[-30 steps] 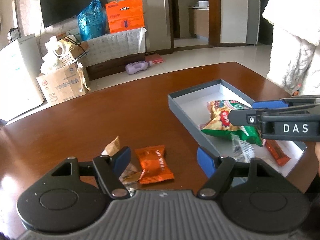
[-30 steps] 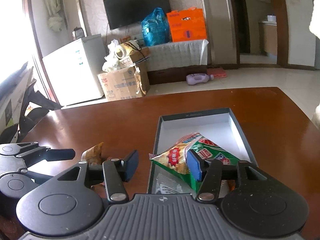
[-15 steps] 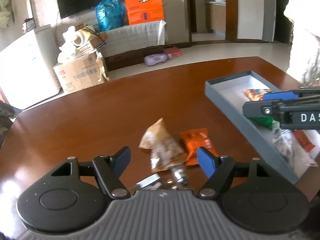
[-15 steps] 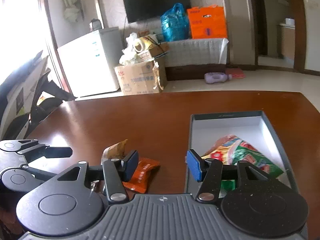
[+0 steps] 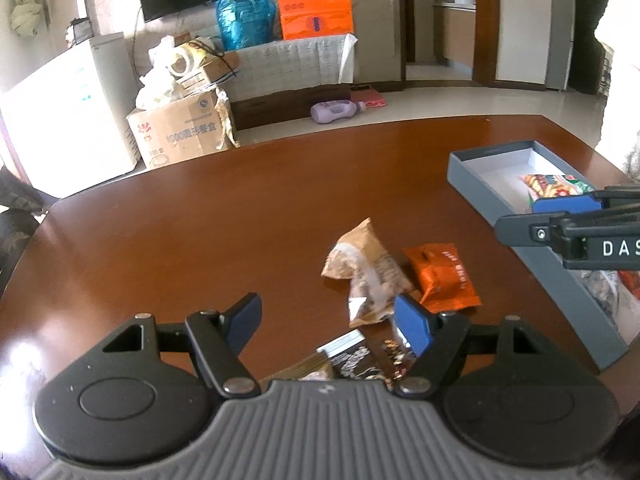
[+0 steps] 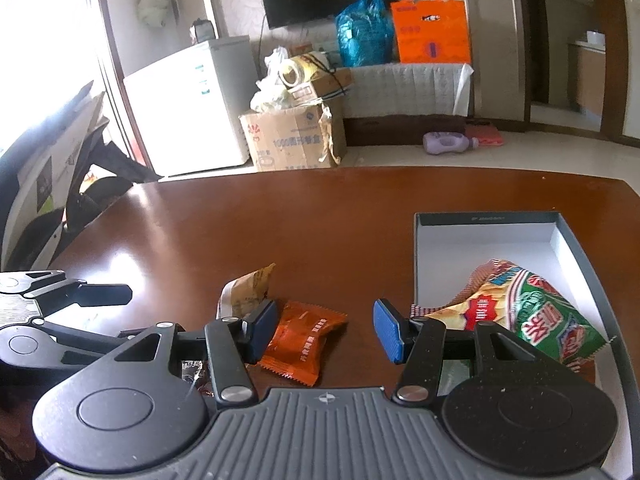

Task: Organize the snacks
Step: 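Move both open tools away from the box toward the loose snacks, then close left tool on beige biscuit packet while right tool grasps orange wrapper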

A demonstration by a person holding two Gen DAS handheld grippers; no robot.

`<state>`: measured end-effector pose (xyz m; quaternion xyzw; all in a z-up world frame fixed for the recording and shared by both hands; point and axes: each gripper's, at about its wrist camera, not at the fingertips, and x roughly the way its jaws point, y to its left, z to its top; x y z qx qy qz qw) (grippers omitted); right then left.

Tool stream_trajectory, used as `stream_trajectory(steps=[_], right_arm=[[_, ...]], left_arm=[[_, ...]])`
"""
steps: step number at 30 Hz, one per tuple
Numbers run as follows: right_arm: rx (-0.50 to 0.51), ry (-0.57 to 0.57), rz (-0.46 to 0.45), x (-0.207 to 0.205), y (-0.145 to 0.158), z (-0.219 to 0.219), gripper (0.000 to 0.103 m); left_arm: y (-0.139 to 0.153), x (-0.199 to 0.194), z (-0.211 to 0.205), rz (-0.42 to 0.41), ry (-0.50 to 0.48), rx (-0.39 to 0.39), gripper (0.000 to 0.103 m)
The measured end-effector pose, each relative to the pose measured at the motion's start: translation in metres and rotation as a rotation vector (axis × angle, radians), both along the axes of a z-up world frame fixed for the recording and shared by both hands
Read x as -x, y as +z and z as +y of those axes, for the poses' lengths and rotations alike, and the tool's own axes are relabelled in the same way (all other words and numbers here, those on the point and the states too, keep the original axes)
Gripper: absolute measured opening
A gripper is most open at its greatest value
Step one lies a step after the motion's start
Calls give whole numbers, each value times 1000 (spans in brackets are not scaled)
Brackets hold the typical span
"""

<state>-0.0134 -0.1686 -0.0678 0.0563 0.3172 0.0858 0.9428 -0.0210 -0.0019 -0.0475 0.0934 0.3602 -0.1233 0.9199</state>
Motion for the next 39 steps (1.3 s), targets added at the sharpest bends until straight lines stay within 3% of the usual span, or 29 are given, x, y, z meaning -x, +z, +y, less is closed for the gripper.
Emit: stream_trajectory(steps=[11, 39], right_arm=[[34, 7, 61, -18, -18, 17, 55], [103, 35, 127, -47, -44, 54, 57]], left_arm=[[-21, 0, 35, 44, 68, 2, 73], [-57, -9, 45, 116, 88, 19, 74]])
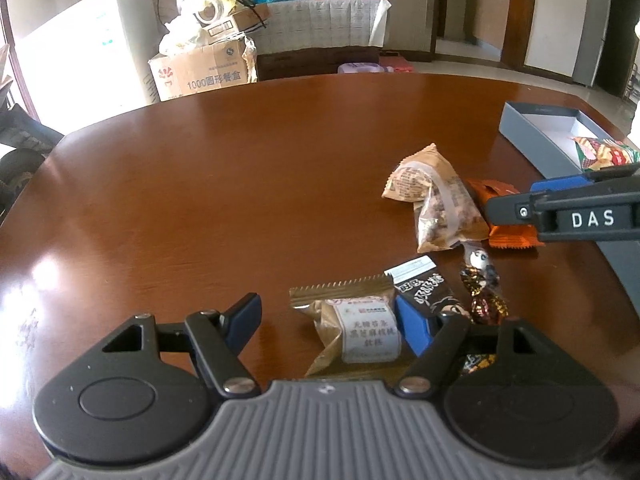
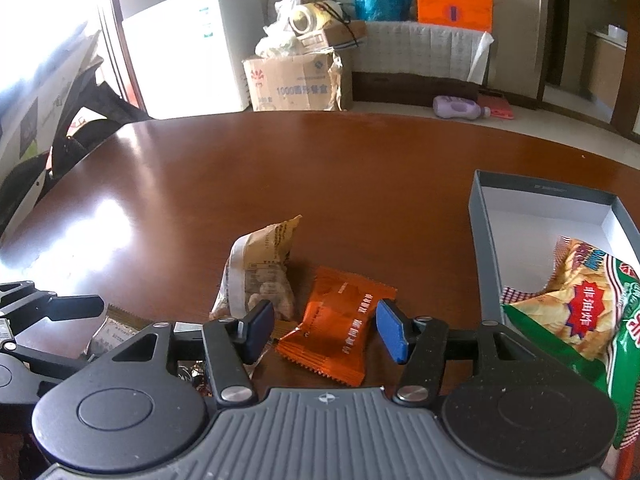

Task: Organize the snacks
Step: 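Close left tool on beige biscuit packet while right tool grasps orange wrapper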

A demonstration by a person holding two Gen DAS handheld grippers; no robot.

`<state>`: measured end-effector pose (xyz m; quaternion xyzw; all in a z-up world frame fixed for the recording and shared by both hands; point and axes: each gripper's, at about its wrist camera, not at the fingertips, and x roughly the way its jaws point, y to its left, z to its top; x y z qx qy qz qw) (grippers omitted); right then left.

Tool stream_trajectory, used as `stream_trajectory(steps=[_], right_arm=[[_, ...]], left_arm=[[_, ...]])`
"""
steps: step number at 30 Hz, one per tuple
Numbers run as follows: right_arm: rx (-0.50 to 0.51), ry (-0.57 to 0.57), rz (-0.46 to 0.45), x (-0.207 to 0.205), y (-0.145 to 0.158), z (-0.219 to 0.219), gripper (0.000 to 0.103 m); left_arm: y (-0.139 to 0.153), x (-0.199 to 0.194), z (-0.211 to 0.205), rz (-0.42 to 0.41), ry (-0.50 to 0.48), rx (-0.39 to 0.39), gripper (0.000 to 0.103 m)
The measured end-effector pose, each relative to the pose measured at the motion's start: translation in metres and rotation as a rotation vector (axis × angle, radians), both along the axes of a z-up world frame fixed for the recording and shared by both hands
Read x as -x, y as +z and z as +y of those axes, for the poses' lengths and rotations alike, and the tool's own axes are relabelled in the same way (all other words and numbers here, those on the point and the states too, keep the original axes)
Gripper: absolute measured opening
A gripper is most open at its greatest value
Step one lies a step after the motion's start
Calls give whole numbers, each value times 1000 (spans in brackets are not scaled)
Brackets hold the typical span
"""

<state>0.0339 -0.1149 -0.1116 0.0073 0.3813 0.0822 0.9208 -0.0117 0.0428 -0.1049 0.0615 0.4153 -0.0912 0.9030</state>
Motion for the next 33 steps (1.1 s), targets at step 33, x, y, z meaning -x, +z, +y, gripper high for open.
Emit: stream_trajectory(steps=[33], right_arm=[[87, -5, 20, -9, -15, 8, 43]], left_arm=[[-16, -1, 4, -27, -31, 48, 57]])
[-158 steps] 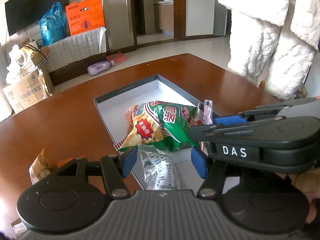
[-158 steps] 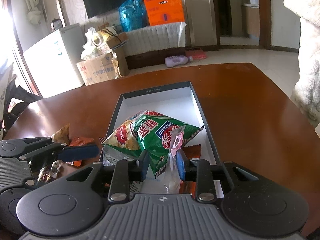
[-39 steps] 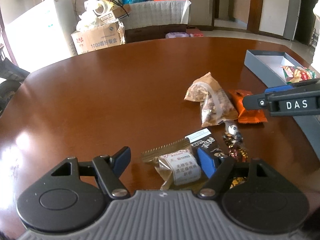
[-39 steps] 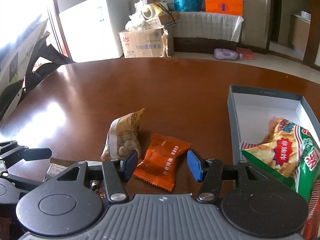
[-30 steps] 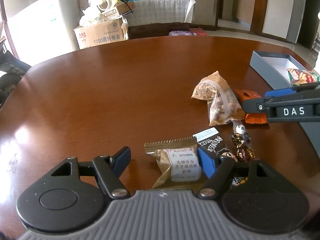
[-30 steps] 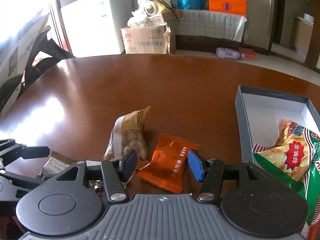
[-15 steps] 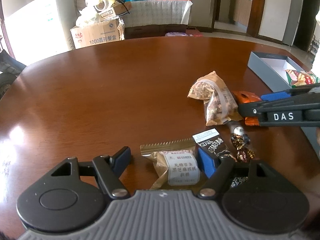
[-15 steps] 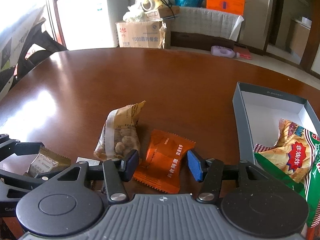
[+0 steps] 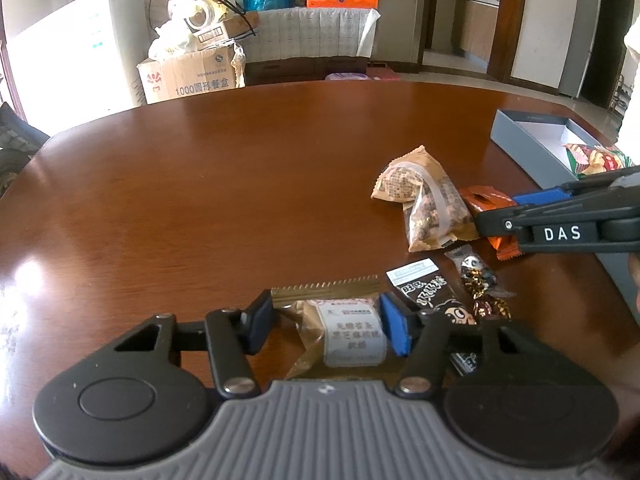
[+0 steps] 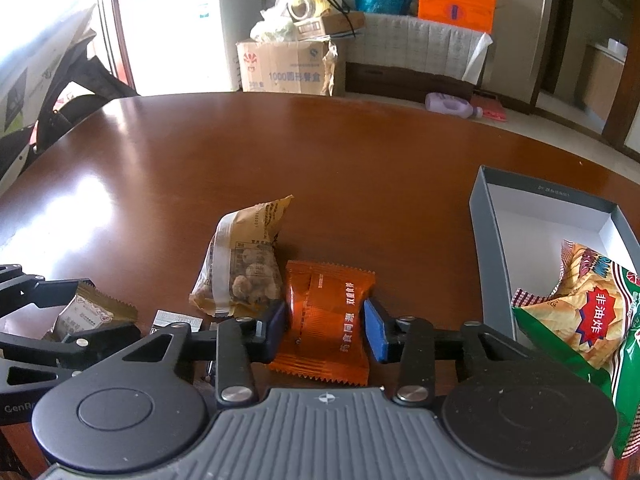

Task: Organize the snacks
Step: 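Close left tool on beige biscuit packet while right tool grasps orange wrapper, then carry biscuit packet with left tool while right tool carries orange wrapper over box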

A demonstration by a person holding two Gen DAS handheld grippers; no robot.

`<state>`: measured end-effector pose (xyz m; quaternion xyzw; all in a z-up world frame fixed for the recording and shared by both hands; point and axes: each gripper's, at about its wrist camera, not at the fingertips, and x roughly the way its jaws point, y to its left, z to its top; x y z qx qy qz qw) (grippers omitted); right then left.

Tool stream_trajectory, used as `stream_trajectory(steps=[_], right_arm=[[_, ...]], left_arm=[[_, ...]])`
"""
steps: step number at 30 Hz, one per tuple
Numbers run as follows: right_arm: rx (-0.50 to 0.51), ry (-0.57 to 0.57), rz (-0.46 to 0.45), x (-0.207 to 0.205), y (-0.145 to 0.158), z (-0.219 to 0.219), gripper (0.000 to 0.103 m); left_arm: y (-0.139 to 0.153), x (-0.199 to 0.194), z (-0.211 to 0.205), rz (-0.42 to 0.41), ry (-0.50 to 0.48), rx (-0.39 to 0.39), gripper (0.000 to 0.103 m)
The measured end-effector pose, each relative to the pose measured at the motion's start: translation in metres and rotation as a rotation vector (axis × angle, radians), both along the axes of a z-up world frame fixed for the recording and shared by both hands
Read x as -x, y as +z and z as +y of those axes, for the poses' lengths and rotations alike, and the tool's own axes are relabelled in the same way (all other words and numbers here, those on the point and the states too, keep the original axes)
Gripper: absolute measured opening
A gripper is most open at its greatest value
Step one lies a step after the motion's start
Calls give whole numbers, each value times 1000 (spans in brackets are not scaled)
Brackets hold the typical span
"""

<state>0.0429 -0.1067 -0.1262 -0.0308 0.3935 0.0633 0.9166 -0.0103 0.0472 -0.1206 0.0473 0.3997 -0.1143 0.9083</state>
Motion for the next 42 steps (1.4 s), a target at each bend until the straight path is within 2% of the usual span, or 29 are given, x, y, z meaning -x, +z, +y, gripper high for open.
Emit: stream_trajectory(steps=[9, 16, 28, 42], right_arm=[[-15, 1, -16, 4, 4, -5, 38], [-51, -8, -46, 11, 15, -14, 38], [-111, -58, -150, 39, 48, -47, 38], [-135, -82, -195, 57, 63, -61, 38]], left_arm=[[3, 1, -1, 1, -1, -9, 52], [14, 4, -5, -34, -10, -1, 52], [37, 12, -26, -80, -52, 31, 52], [59, 24, -44, -119, -99, 51, 52]])
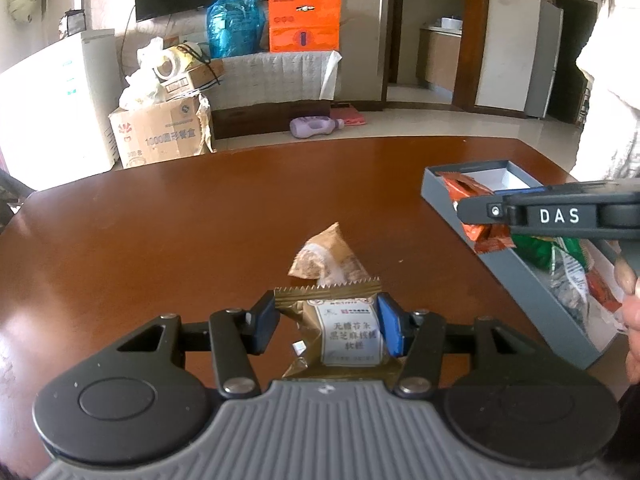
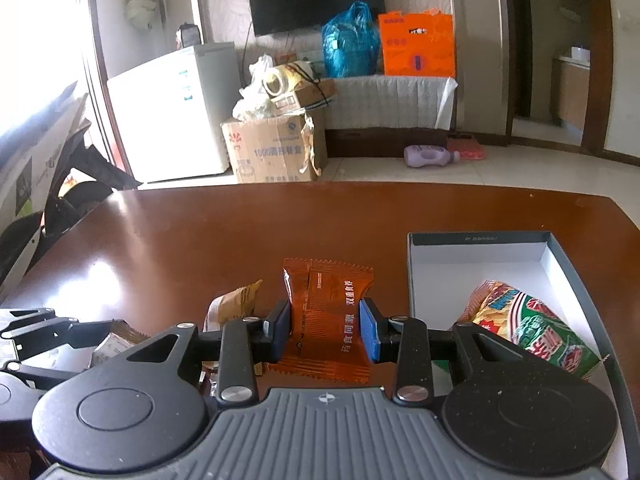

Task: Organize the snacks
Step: 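Carry biscuit packet with left tool while right tool carries orange wrapper over box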

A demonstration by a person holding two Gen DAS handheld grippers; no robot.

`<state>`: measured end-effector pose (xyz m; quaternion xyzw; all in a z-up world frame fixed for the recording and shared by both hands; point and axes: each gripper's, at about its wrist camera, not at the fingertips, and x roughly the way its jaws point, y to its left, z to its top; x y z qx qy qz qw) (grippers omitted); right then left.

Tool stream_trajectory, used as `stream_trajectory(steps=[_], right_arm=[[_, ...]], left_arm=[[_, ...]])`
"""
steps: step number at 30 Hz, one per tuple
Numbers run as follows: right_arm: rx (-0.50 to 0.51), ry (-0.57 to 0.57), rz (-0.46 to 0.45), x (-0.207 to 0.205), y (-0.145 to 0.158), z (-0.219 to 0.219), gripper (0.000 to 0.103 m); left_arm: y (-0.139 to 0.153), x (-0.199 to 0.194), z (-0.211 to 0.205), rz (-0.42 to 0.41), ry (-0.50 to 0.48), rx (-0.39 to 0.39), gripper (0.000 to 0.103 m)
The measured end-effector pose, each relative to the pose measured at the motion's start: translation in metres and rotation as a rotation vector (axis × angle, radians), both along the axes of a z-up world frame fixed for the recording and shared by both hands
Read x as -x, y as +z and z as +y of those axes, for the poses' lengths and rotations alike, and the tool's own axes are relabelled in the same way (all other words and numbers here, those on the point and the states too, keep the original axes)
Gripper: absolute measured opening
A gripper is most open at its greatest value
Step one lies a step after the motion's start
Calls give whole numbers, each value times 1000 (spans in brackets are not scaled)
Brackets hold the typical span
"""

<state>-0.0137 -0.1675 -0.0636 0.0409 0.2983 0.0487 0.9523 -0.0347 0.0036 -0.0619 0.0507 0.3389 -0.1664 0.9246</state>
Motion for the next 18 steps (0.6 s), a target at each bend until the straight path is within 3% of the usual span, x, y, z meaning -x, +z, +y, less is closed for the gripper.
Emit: stream_trajectory(steps=[18], right_arm=[[-14, -97, -33, 31, 11, -49, 38]], left_arm=[[14, 4, -49, 0, -92, 34, 52]])
